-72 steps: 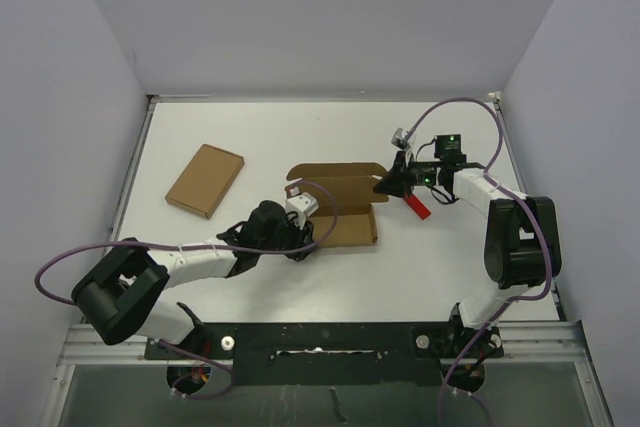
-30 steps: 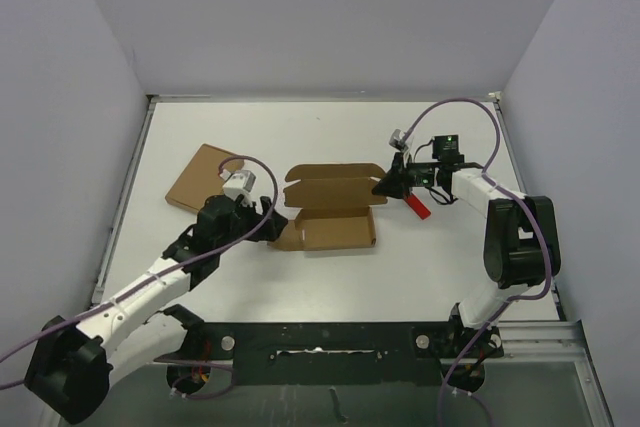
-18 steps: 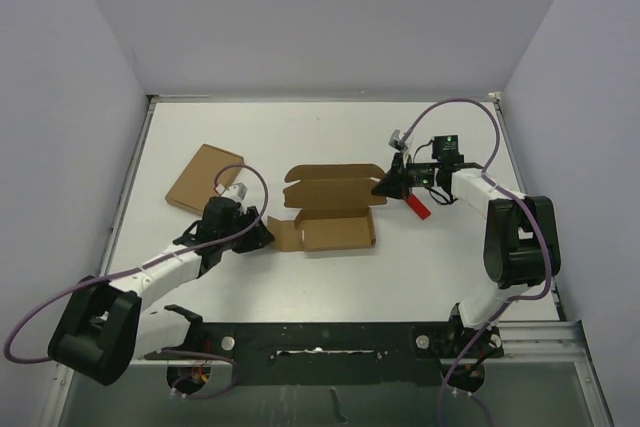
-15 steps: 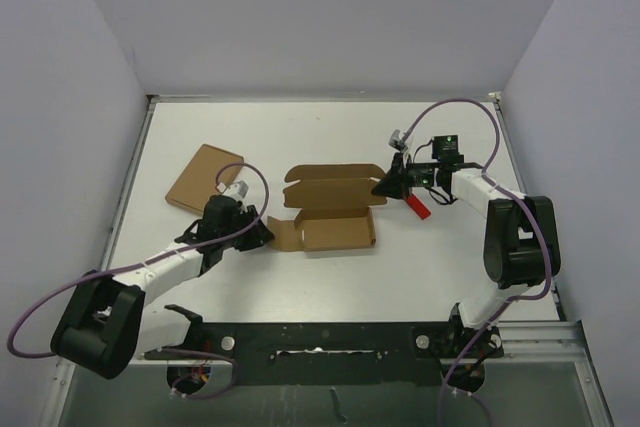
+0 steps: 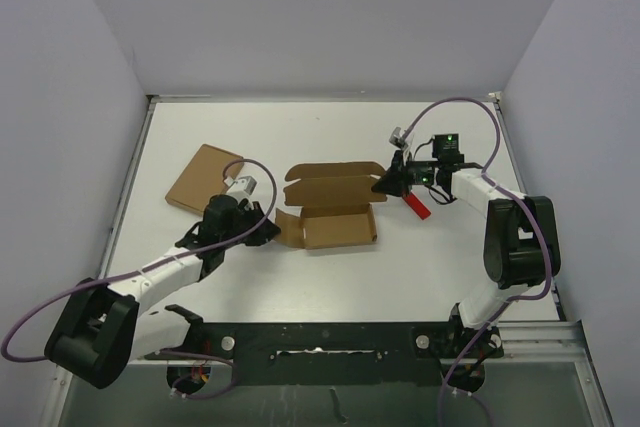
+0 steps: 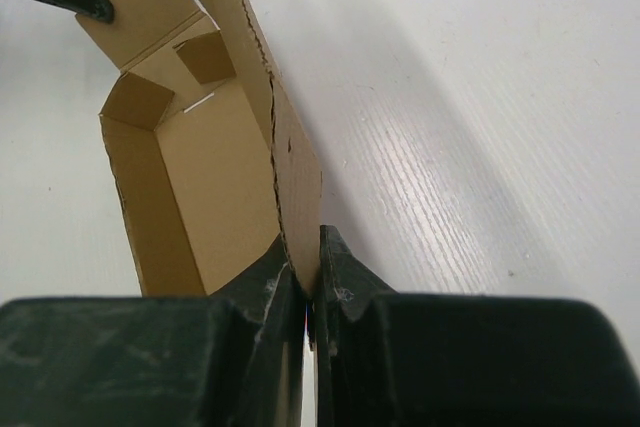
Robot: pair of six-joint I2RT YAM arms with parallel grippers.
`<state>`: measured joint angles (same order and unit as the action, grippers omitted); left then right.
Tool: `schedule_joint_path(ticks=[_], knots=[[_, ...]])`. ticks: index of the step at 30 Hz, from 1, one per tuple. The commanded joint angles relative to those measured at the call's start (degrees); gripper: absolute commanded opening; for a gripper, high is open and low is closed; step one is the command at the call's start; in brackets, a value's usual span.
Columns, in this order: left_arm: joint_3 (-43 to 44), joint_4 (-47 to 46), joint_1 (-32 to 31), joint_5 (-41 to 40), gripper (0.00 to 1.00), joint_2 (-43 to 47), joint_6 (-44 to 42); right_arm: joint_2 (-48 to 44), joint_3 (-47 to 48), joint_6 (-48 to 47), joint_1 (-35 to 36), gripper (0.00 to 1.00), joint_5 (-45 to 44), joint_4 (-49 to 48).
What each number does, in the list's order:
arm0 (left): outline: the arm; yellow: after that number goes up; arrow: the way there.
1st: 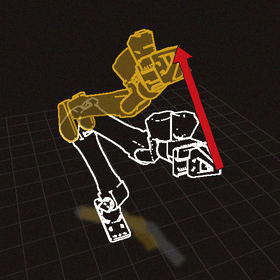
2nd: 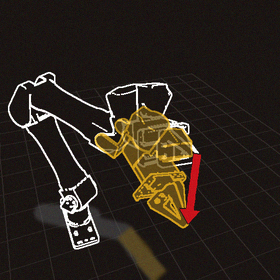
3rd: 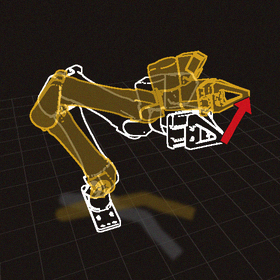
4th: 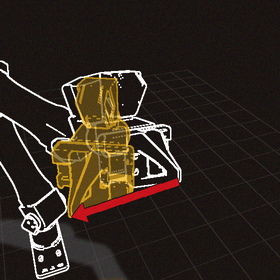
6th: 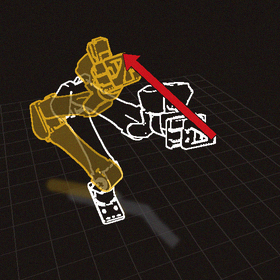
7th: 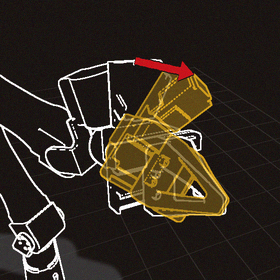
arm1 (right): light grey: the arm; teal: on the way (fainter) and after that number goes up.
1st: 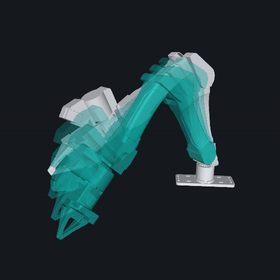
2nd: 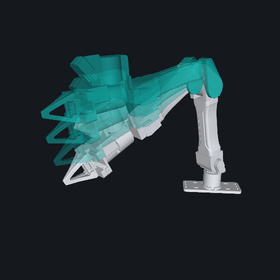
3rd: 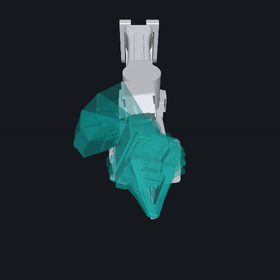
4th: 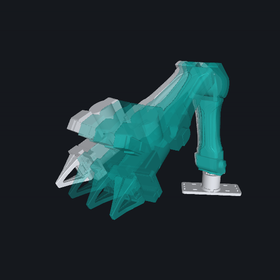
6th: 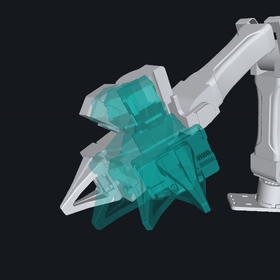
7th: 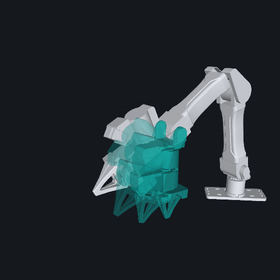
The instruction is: Fold the paper box
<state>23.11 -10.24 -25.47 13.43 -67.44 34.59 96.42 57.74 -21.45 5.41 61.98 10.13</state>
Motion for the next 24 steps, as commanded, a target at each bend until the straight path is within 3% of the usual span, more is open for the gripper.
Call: schedule_joint_path(ticks=[1, 19, 24], knots=[[0.88, -6.64, -2.42, 0.83, 0.00, 2.17, -4.59, -0.62, 0.02, 2.81, 1.17, 0.00, 0.14, -3.51], [10.69, 0.74, -7.88, -2.18, 0.00, -3.76, -8.90, 0.17, -0.25, 3.79, 2.05, 0.00, -1.62, -4.07], [11.49, -0.35, -7.22, 0.07, 0.06, -6.57, -8.46, 0.43, -0.17, 3.79, 2.05, 0.00, -1.51, -3.93]])
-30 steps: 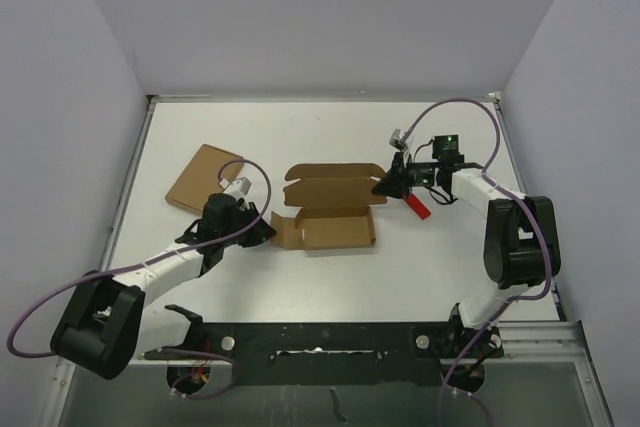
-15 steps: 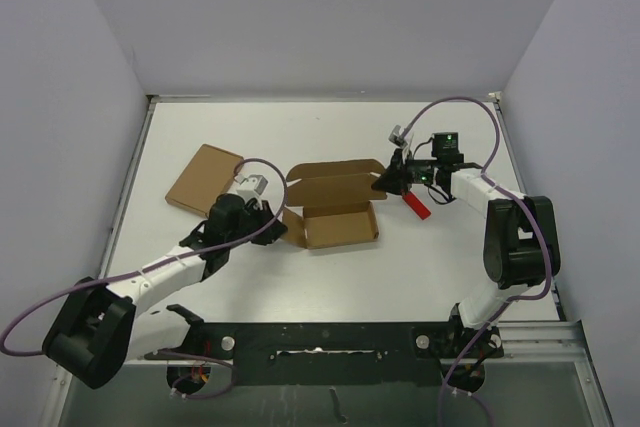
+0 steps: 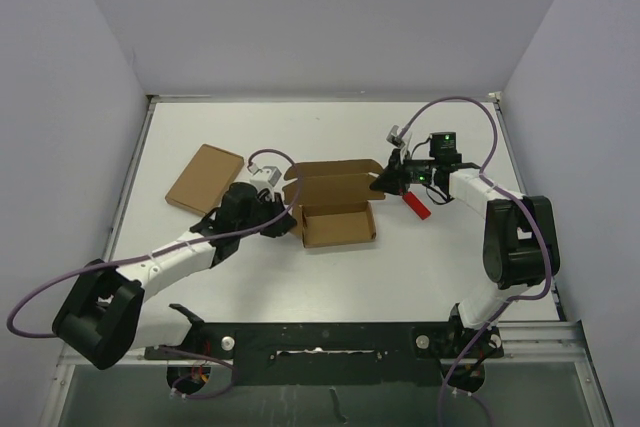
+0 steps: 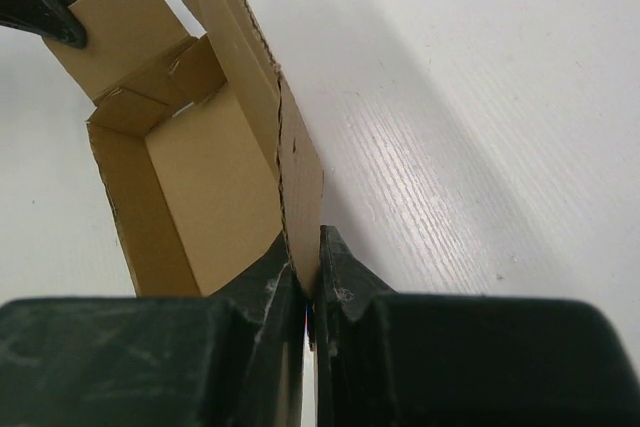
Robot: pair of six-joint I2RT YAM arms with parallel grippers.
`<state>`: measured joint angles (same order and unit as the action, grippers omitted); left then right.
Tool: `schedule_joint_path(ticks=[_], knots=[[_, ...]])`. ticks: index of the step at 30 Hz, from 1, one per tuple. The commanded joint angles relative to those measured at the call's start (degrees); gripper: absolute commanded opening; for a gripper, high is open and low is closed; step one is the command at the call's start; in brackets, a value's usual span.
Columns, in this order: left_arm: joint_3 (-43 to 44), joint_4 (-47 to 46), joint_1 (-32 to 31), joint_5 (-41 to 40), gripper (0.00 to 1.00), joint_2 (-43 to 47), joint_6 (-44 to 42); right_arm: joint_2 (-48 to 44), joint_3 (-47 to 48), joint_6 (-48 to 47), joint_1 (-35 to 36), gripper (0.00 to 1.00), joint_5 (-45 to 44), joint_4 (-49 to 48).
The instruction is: Fold the paper box
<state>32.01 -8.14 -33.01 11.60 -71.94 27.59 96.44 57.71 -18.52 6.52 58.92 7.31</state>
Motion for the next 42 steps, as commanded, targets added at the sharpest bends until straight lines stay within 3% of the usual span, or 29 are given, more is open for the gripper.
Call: schedule_joint_path(ticks=[1, 17, 33, 42], knots=[[2.34, -3.32, 0.70, 2.86, 0.07, -2.52, -0.96, 0.41, -0.14, 0.79, 0.94, 0.00, 1.55, -1.08], [-2.30, -13.86, 6.47, 12.82, 0.33, -4.60, 6.81, 0.67, 0.03, 0.59, 0.90, 0.00, 1.82, -0.69], [-9.59, -41.42, 12.69, 25.02, 0.66, -13.55, 22.75, 0.96, 0.38, 0.17, 0.96, 0.00, 2.08, -0.12], [-12.63, -56.21, 13.65, 27.85, 0.72, -18.76, 29.62, 1.11, 0.56, -0.07, 0.96, 0.00, 2.17, 0.31]])
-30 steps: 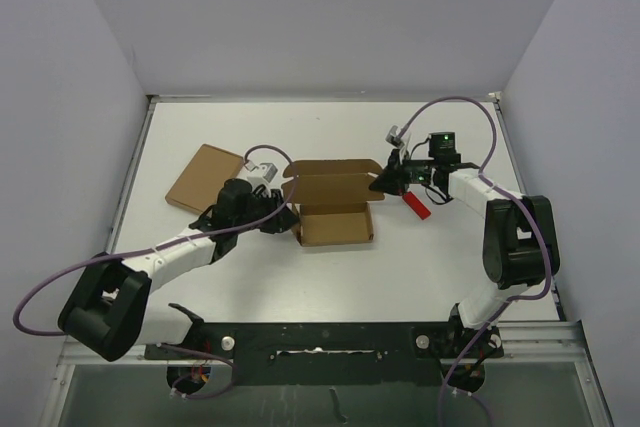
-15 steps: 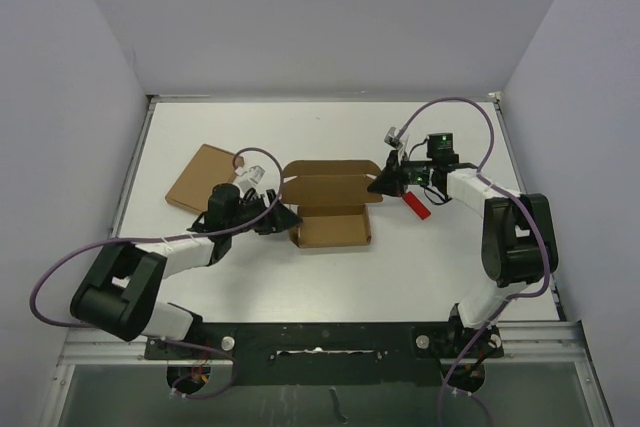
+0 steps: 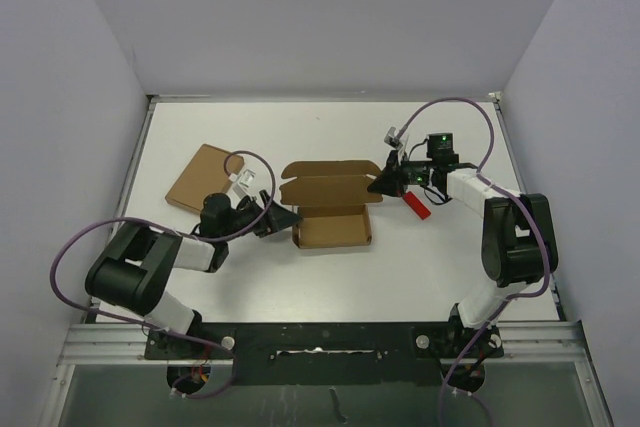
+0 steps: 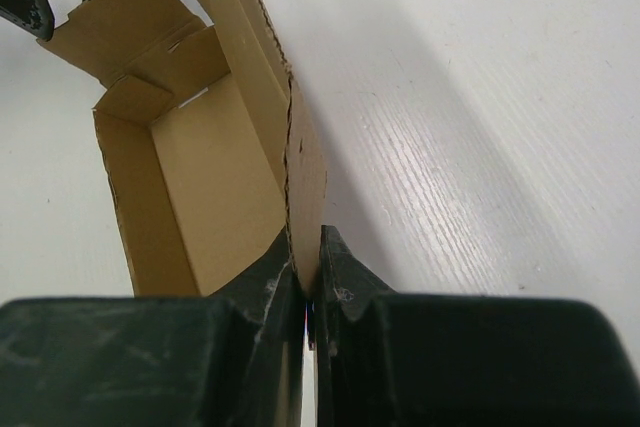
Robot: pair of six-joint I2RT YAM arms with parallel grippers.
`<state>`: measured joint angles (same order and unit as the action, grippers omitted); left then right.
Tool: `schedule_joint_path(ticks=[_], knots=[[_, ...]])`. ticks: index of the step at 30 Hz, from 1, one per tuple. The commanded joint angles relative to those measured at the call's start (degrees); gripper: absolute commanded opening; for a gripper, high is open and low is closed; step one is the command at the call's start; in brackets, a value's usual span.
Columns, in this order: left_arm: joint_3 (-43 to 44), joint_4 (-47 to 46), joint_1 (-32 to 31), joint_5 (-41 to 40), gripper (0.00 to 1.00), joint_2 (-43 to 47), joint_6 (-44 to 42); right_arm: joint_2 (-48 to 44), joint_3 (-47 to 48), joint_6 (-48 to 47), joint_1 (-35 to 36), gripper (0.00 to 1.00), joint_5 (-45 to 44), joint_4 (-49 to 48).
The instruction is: Fold the paper box
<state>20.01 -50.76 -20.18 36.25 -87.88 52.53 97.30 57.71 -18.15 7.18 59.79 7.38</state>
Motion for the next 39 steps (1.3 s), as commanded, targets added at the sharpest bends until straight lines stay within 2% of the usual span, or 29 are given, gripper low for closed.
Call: schedule_joint_path(ticks=[1, 6, 12, 18, 20, 23, 29, 32, 39], knots=[[-0.71, -15.23, 0.92, 3.47, 0.72, -3.68, 5.59, 0.26, 0.56, -0.48, 0.31, 0.00, 1.29, 0.22], [-0.97, -19.85, 1.03, 4.02, 0.72, -7.13, 8.51, 0.16, 0.56, -0.48, 0.29, 0.00, 1.29, 0.31], [-1.29, -22.77, 1.28, 3.64, 0.66, -9.68, 10.59, 0.33, 0.57, -0.57, 0.32, 0.00, 1.37, 0.35], [-1.12, -23.55, 1.51, 3.57, 0.49, -11.78, 11.61, 0.35, 0.65, -0.57, 0.37, 0.00, 1.38, 0.39], [-0.91, -22.21, 1.51, 3.34, 0.46, -12.05, 11.40, 0.35, 0.65, -0.57, 0.38, 0.00, 1.38, 0.40], [-0.72, -18.57, 1.53, 2.80, 0.46, -11.47, 10.03, 0.39, 0.65, -0.48, 0.30, 0.00, 1.46, 0.45], [1.95, -2.03, 0.32, 0.87, 0.46, -7.00, 3.01, 0.44, 0.73, -0.48, 0.56, 0.00, 1.46, 0.40], [4.42, 7.65, -1.13, -2.22, 0.47, -4.62, -0.80, 0.44, 0.73, -0.48, 0.61, 0.00, 1.46, 0.42], [8.35, 23.01, -5.29, -10.41, 0.48, 0.70, -6.79, 0.51, 0.82, -0.52, 0.62, 0.00, 1.42, 0.45]])
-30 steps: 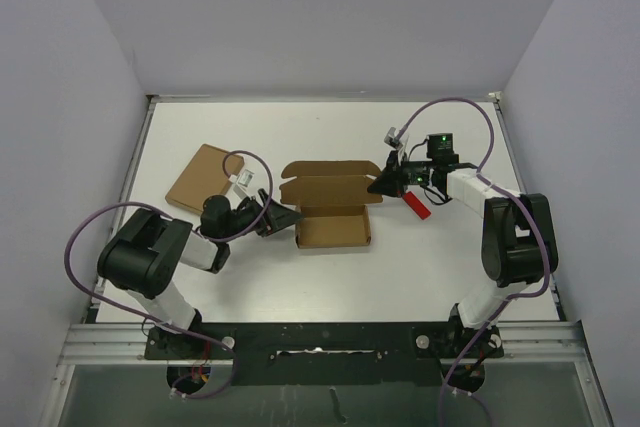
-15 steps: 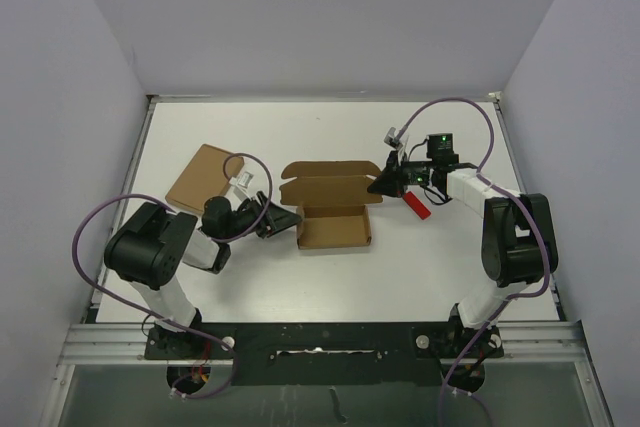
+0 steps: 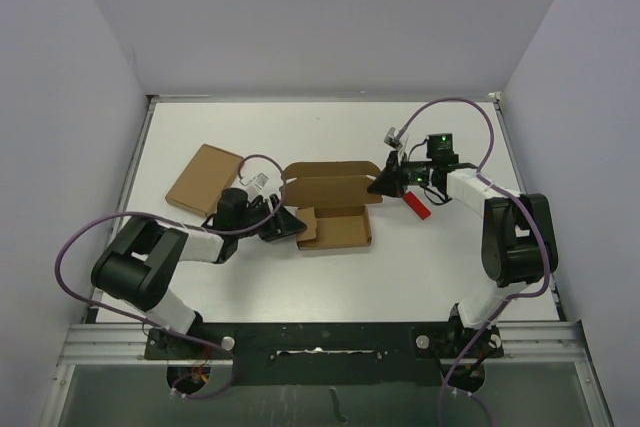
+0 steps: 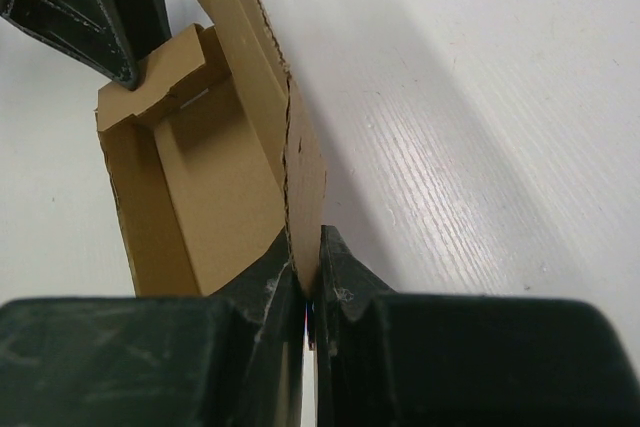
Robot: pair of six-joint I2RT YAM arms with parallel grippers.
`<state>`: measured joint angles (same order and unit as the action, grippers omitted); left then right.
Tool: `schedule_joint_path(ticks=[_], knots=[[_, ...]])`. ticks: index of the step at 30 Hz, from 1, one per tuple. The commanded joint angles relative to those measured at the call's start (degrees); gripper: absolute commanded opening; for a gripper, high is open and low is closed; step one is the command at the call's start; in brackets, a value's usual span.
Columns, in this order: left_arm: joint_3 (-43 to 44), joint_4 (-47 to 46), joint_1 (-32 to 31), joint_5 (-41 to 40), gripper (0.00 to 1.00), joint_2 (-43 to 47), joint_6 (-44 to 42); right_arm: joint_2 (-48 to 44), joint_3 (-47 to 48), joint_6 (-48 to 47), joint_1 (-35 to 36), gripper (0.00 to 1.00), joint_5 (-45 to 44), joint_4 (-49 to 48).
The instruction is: Fold the paper box
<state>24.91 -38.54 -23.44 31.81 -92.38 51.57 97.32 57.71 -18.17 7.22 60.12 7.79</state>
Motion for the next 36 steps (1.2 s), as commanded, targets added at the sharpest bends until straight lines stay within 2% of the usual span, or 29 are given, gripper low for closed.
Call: schedule_joint_path(ticks=[1, 7, 13, 18, 30, 33, 36], knots=[[4.50, 14.33, -2.99, -7.94, 0.48, 6.09, -7.04, 0.50, 0.82, -0.42, 0.53, 0.00, 1.11, -0.01], [14.09, 37.03, -9.50, -22.43, 0.47, 8.79, -12.92, 0.46, 0.91, -0.55, 0.67, 0.00, 1.01, 0.20], [20.59, 47.65, -13.54, -32.14, 0.42, 7.05, -15.20, 0.42, 0.91, -0.55, 0.75, 0.00, 0.96, 0.18], [25.09, 52.41, -15.81, -36.34, 0.36, 4.31, -16.62, 0.25, 0.91, -0.55, 0.84, 0.00, 0.97, 0.25], [28.31, 57.09, -20.29, -46.96, 0.34, -0.67, -18.41, 0.28, 0.91, -0.52, 1.08, 0.00, 1.05, 0.26], [28.43, 57.00, -20.82, -48.68, 0.26, -1.47, -18.67, 0.32, 0.91, -0.47, 1.12, 0.00, 1.05, 0.21], [28.98, 57.43, -21.39, -49.98, 0.09, -2.12, -19.17, 0.33, 0.92, -0.54, 1.15, 0.00, 1.05, 0.27]])
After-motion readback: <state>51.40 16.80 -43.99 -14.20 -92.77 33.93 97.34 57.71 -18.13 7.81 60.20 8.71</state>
